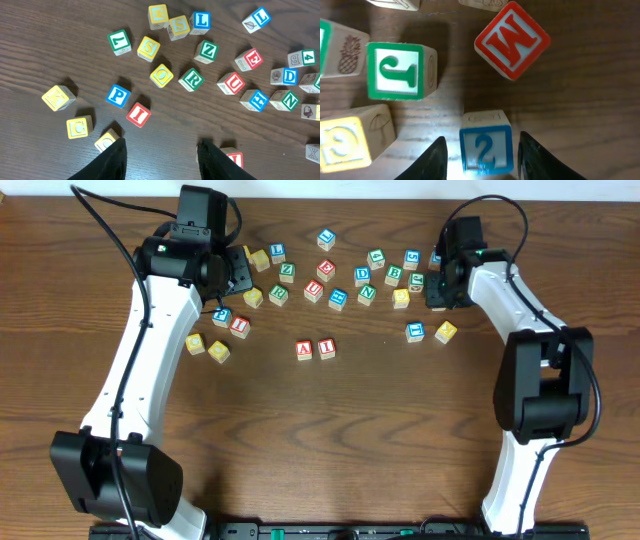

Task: Spell out AI2

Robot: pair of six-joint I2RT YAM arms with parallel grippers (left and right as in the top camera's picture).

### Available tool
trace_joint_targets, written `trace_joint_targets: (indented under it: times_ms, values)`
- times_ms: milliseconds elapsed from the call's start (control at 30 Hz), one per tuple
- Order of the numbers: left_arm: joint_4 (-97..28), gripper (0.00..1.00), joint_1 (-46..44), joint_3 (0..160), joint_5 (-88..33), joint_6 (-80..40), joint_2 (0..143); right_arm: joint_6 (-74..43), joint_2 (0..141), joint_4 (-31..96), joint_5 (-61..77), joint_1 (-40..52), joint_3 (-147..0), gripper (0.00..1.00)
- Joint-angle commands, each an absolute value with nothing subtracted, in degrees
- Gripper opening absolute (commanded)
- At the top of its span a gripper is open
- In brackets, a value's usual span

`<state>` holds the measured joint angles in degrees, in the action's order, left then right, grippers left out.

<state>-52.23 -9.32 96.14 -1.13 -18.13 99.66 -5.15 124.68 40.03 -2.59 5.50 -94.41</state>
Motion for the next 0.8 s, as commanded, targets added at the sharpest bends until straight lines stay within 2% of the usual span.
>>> trace_joint_targets:
  times_ms: [0, 200, 667, 767]
  values:
    - [-52.2, 0.46, -9.3, 95.8, -0.8, -17.6, 100.0, -4.2, 126.1, 39.4, -3.5, 5.6, -95.5, 0.41]
    - [-52.0, 0.45, -9.3, 95.8, -0.8, -17.6, 100.0, -4.2, 126.7, 39.6, -3.5, 5.5, -95.3, 0.40]
    - [-50.9, 0.46, -9.3, 95.8, -0.8, -17.8, 100.0, -4.7, 126.6, 38.7, -3.5, 5.5, -95.6, 0.18]
    - [-50.9, 0.45, -9.3, 95.8, -0.8, -17.8, 100.0, -4.7, 126.2, 39.6, -2.7, 5.5, -96.1, 0.18]
